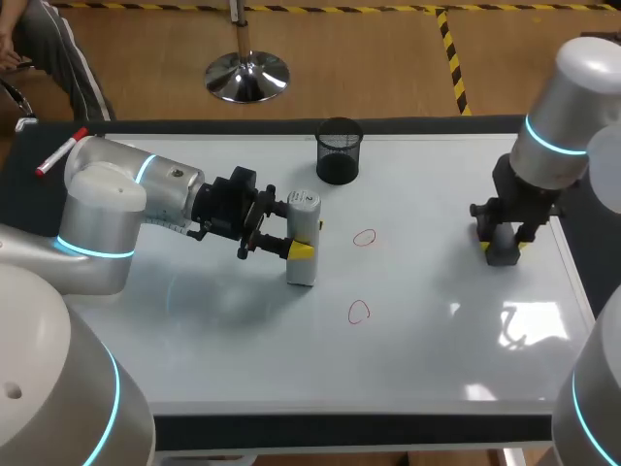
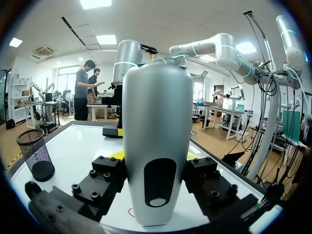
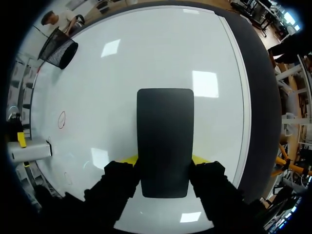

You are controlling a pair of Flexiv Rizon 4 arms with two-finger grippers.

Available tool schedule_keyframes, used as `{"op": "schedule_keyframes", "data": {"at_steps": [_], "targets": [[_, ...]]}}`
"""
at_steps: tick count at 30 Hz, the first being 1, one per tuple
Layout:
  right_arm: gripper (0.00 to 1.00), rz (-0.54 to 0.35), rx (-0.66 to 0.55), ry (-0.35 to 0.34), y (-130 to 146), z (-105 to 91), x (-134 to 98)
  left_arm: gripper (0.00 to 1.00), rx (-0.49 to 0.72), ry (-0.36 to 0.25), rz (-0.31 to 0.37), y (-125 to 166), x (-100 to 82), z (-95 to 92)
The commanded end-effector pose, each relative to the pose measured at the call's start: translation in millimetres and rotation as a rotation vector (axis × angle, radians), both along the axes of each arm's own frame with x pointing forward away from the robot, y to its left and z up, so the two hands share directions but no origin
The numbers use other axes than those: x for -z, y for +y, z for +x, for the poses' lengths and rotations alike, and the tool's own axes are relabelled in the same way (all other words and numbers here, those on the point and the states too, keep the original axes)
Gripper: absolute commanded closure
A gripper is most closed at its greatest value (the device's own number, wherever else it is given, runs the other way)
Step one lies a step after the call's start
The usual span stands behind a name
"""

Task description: Pick up the inspection probe, press it on each red-marked spot on the whiteboard one by one, put down the probe, pick up the eraser, and wipe off all the red marks.

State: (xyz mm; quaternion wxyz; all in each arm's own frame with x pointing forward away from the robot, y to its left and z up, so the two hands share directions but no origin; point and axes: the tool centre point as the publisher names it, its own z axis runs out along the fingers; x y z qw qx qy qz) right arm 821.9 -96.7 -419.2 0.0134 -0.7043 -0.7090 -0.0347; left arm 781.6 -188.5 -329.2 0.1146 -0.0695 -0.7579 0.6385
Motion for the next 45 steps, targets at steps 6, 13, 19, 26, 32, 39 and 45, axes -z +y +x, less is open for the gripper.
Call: {"op": "schedule_keyframes", "data": {"at_steps": [6, 13, 19, 26, 32, 39, 45], "targets": [[1.0, -0.028, 0.01, 0.001, 4.0, -7.9, -21.5, 1.0, 0.0, 0.001, -0.004, -0.3, 9.5, -1.9], [1.0, -0.034, 0.014, -0.005, 6.2, -17.3, -34.6, 1.0, 0.0, 0.001, -0.004, -0.3, 9.5, -1.9], [1.0, -0.017, 0.016, -0.017, 7.9, -28.8, -42.5, 1.0, 0.0, 0.001, -0.004, -0.3, 9.5, -1.9], [1.0, -0.017, 0.016, -0.017, 7.9, -28.8, -42.5, 1.0, 0.0, 0.001, -0.004, -0.3, 9.5, -1.9], [1.0, -0.017, 0.016, -0.017, 7.9, -28.8, -42.5, 1.0, 0.0, 0.001, -0.004, -0.3, 9.5, -1.9], [1.0, -0.017, 0.016, -0.017, 7.9, -28.8, -42.5, 1.0, 0.0, 0.001, -0.004, -0.3, 9.5, -1.9], [1.0, -0.017, 0.016, -0.017, 7.9, -28.8, -42.5, 1.0, 0.001, -0.003, -0.002, -0.9, 4.9, -2.6]]}}
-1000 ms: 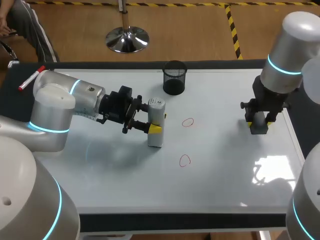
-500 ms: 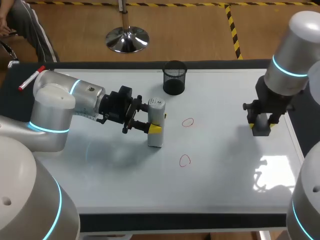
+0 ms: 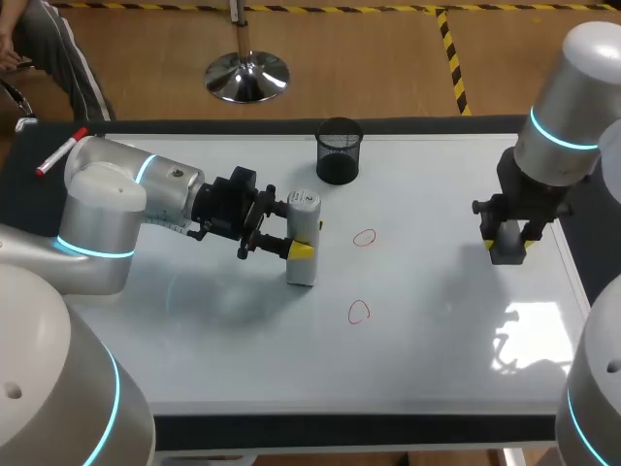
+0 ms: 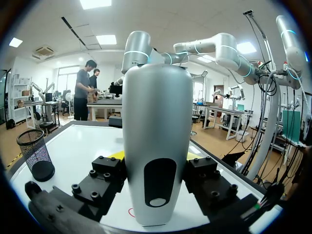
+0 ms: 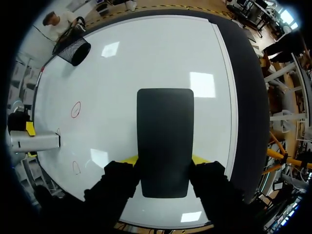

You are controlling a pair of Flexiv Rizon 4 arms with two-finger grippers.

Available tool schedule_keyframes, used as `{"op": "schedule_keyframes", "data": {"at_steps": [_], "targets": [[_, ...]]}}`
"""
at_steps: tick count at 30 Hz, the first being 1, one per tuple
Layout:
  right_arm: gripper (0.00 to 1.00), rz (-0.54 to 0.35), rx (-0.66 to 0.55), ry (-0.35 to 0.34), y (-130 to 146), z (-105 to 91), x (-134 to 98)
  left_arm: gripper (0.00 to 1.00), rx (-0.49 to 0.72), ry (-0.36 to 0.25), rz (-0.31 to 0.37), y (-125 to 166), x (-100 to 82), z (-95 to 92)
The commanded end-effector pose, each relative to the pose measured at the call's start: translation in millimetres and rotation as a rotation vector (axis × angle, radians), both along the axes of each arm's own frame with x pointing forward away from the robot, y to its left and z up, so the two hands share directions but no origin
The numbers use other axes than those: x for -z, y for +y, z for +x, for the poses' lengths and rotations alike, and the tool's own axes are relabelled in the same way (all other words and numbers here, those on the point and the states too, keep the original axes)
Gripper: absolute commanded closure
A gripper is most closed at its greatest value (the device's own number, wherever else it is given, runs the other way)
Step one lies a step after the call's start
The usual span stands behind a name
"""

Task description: Pick up the inspection probe, press it on each red-marked spot on the whiteboard one by one, put down the probe, pick up the eraser, and wipe off all the red marks.

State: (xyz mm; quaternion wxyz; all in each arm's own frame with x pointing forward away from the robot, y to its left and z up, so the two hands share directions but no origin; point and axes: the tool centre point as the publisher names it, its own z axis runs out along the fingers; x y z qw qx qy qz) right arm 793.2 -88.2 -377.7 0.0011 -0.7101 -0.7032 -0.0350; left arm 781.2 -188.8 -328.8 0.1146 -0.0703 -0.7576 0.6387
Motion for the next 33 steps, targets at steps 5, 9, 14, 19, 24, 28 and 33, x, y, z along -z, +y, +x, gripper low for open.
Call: {"op": "schedule_keyframes", "data": {"at_steps": [5, 9, 14, 19, 24, 28, 33], "targets": [[1.0, 0.0, -0.001, 0.0, -0.7, -0.1, -1.0, 1.0, -0.004, -0.008, 0.002, 1.9, -2.2, -1.2], [1.0, 0.0, -0.001, 0.0, -0.7, -0.1, -1.0, 1.0, -0.006, -0.019, 0.002, 2.1, -14.4, -2.3], [1.0, 0.0, -0.001, 0.0, -0.7, -0.1, -1.0, 1.0, -0.001, -0.025, 0.004, 3.4, -28.3, -1.8], [1.0, 0.0, -0.001, 0.0, -0.7, -0.1, -1.0, 1.0, -0.005, -0.035, 0.005, 8.0, -40.7, -0.6], [1.0, 0.0, -0.001, 0.0, -0.7, -0.1, -1.0, 1.0, -0.003, -0.039, -0.007, 10.0, -51.1, -0.9], [1.0, 0.0, -0.001, 0.0, -0.7, -0.1, -1.0, 1.0, -0.001, -0.041, -0.002, 12.6, -54.2, -0.9], [1.0, 0.0, -0.001, 0.0, -0.7, -0.1, -1.0, 1.0, -0.005, -0.046, -0.004, 22.4, -65.1, 3.5]]}}
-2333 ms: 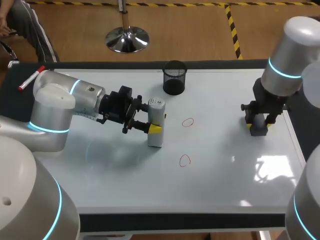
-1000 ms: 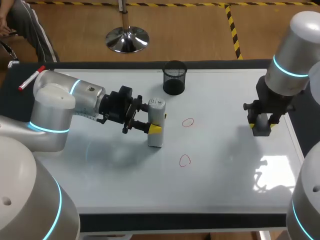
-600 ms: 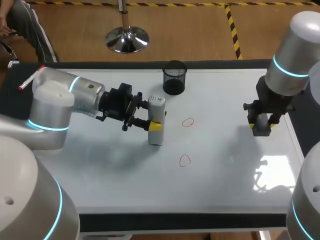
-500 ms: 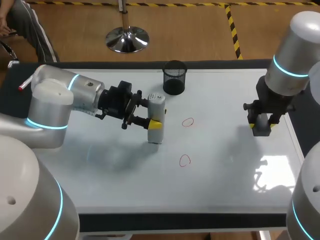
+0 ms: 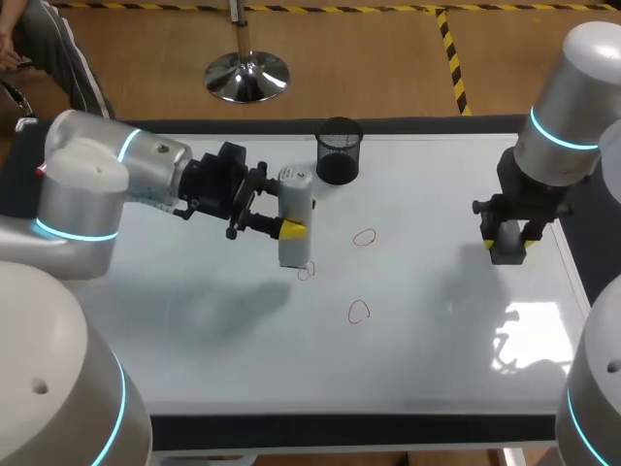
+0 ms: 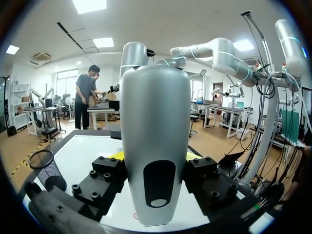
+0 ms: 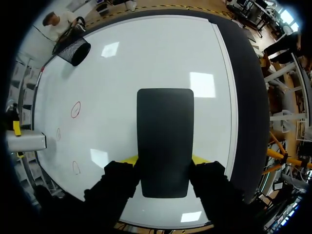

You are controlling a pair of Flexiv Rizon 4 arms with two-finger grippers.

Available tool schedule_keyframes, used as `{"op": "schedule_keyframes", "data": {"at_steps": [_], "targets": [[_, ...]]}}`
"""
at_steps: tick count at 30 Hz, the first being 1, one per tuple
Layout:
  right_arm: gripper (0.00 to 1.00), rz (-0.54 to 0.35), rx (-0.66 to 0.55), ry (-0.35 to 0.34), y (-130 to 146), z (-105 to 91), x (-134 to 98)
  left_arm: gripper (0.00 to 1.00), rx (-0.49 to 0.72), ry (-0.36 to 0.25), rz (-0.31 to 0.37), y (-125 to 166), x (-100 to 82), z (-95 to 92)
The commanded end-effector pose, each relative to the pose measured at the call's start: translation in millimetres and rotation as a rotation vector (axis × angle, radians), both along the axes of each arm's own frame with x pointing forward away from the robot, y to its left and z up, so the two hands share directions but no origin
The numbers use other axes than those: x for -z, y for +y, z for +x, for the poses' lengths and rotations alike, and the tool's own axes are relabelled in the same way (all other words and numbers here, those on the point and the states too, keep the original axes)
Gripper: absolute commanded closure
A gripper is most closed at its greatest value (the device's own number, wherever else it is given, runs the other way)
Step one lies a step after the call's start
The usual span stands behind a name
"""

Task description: Pick up the inspection probe, press it on each red-marked spot on the whiteboard one by one, put down the probe, pick up the eraser, and wipe off all the red marks.

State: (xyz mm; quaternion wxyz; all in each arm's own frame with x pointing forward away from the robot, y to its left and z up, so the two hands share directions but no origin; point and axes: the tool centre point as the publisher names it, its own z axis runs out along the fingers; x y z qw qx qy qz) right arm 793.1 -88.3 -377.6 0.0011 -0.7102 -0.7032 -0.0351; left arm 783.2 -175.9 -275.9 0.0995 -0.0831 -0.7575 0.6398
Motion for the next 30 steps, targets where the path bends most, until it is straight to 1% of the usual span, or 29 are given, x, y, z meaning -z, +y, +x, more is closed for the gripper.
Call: {"op": "schedule_keyframes", "data": {"at_steps": [1, 7, 14, 22, 30], "targets": [[1.0, 0.0, -0.002, 0.0, -0.6, 0.0, -0.9, 1.0, -0.005, -0.008, 0.002, 10.3, -14.0, 1.5], [1.0, 0.0, -0.002, 0.0, -0.6, 0.0, -0.9, 1.0, -0.003, -0.02, 0.01, 25.4, -24.0, 4.7], [1.0, 0.0, -0.002, 0.0, -0.6, 0.0, -0.9, 1.0, -0.01, -0.017, 0.009, 42.4, -24.8, 4.9], [1.0, 0.0, -0.002, 0.0, -0.6, 0.0, -0.9, 1.0, -0.029, -0.016, 0.001, 74.5, -25.3, 4.5], [1.0, 0.0, -0.002, 0.0, -0.6, 0.0, -0.9, 1.0, -0.06, -0.033, -0.009, 104.9, -29.6, 5.9]]}}
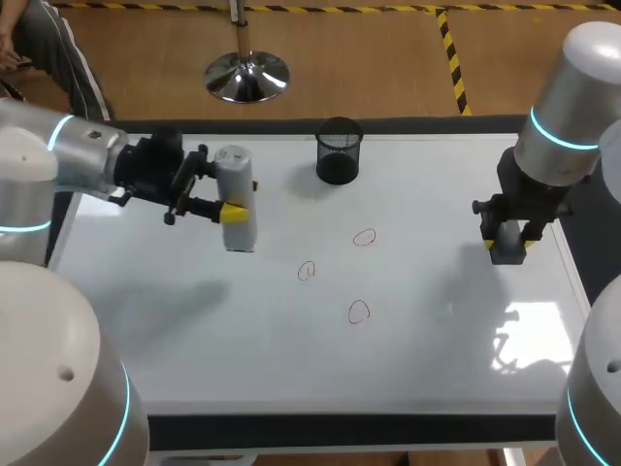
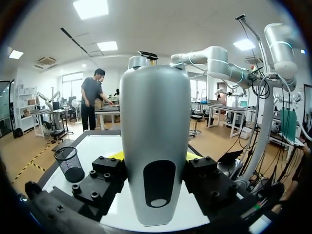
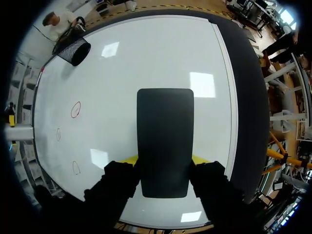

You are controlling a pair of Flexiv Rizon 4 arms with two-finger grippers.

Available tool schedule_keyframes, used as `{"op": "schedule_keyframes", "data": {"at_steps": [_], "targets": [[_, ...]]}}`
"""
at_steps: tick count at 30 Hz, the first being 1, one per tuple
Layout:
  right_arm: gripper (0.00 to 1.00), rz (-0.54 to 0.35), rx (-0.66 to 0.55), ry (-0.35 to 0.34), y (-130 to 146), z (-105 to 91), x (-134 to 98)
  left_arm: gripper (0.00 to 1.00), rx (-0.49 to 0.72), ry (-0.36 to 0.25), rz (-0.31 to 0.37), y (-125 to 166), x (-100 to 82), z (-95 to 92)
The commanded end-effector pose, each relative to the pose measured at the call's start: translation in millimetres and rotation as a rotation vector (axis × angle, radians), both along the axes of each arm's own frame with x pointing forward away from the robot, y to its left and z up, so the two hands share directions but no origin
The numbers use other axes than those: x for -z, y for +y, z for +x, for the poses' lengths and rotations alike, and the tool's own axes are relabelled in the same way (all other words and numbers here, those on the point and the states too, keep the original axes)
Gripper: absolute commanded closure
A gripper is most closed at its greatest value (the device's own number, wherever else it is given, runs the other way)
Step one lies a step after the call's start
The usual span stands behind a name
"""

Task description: Pick up the inspection probe, press it on each red-marked spot on the whiteboard one by one, put down the probe, pick up the eraser, and wipe off all the red marks.

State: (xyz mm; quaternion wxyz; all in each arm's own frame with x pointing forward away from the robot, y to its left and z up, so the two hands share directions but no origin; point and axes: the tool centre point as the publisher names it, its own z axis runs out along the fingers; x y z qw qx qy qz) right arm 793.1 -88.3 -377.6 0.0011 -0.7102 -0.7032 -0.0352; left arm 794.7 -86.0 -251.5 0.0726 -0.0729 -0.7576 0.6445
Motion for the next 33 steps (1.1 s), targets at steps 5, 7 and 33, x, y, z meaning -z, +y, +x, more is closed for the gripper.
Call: {"op": "schedule_keyframes", "data": {"at_steps": [5, 7, 33], "targets": [[1.0, 0.0, -0.002, 0.0, -0.5, 0.0, -0.9, 1.0, -0.026, -0.011, -0.005, 33.5, -2.5, -3.7], [1.0, 0.0, -0.002, 0.0, -0.5, 0.0, -0.9, 1.0, -0.03, -0.016, -0.006, 38.9, -1.3, -3.5], [1.0, 0.0, -0.002, 0.0, -0.5, 0.0, -0.9, 1.0, -0.076, -0.027, 0.006, 101.0, 11.1, -7.8]]}}
